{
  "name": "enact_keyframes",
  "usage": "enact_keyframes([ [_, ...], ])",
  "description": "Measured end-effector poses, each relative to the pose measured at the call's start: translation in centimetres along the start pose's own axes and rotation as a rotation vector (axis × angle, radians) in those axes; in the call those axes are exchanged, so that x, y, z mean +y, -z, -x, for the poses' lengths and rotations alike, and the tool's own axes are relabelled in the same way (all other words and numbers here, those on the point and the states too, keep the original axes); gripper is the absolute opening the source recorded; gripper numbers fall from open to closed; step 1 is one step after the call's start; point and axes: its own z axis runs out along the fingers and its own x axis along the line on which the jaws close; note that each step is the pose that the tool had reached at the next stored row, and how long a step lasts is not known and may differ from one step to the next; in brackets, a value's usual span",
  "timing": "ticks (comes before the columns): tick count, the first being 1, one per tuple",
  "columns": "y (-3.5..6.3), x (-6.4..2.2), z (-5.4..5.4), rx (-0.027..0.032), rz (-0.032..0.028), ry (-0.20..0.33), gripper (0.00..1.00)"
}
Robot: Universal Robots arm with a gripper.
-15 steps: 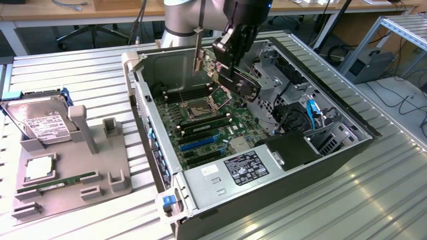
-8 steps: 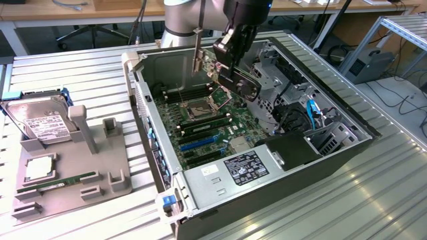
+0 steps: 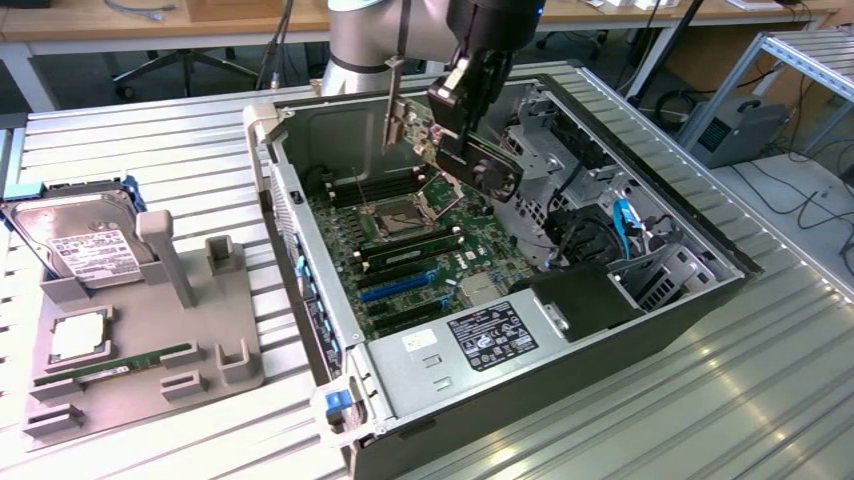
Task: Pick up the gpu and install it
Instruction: 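Insert the gpu into the slot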
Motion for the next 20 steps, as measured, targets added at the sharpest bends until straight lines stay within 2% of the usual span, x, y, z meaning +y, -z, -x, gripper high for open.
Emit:
enact_keyframes([
  [20, -0.01, 0.00, 0.00, 0.0006, 0.0017, 0.062, 0.27],
])
